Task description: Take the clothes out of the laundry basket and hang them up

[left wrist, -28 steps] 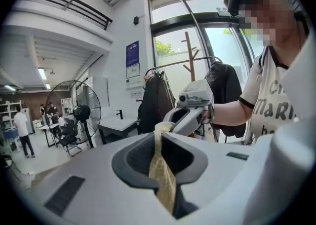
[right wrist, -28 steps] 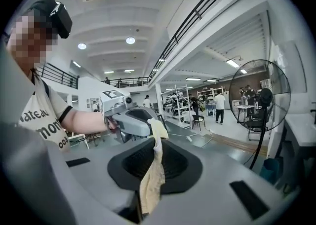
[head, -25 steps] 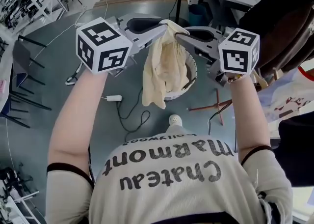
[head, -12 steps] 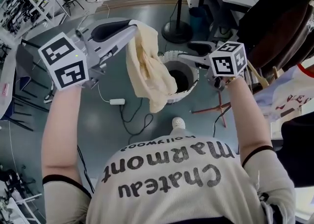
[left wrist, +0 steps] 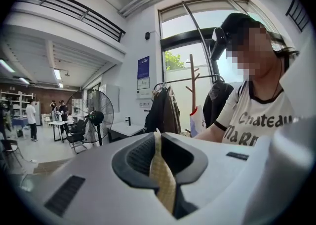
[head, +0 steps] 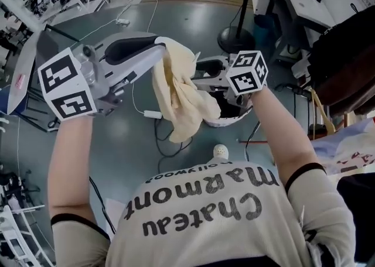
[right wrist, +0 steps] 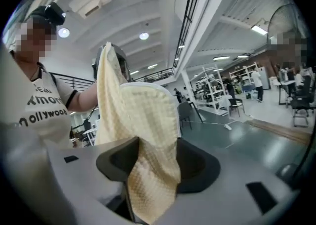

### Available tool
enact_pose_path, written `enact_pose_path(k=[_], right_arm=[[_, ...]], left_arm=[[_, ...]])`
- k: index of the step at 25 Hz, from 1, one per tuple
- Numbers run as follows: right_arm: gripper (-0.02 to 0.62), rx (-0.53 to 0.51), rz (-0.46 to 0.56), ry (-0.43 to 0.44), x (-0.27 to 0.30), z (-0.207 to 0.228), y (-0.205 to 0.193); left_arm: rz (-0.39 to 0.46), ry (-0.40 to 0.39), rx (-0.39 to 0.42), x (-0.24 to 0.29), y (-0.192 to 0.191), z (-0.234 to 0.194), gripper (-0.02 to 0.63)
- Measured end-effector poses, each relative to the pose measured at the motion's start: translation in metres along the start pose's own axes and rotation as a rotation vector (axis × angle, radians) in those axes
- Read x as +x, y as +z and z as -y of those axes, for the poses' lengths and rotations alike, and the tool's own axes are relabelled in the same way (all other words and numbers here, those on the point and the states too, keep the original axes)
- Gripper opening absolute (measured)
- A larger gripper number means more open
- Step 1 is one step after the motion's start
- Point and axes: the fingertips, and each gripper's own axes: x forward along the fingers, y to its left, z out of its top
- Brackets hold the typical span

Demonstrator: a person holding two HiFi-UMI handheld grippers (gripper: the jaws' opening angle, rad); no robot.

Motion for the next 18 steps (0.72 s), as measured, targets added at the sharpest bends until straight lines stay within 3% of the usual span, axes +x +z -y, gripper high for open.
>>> enact_pose_path(k=[1,2,6,11,14,16,18], right_arm=[[0.200,-0.006,0.013,0.031,0.006,-0.003,0.001],[0.065,-0.005,0.023,0.045,0.010,-0.004,0.002],[0.049,0.021,0.029,-0.001,0.007,0.000,0.011],[0.046,0.032,0.105,-0.158,-0.027,0.020,0.040],[0.044,-0.021,0.118,-0.200,-0.040,0.017,0.057],[0.044,-0.087,0.076,-0.192,-0.042,0.007,0.061],[0.044,-0.137,0.055,-0.162,-0.040,-0.006,0.066]], left_arm=[[-0.001,0.024,-0.007,-0.003,-0.004,-0.005,0.046],[-0.004,0.056,-0.015,-0.009,-0.010,-0.011,0.046],[-0.017,0.197,-0.083,-0.053,-0.039,-0.043,0.046],[-0.142,0.325,-0.163,-0.078,-0.118,-0.071,0.067],[-0.150,0.355,-0.268,-0.076,-0.160,-0.077,0.233],[-0.117,0.347,-0.289,-0.062,-0.167,-0.076,0.271],[-0.073,0.259,-0.282,-0.030,-0.157,-0.064,0.285]])
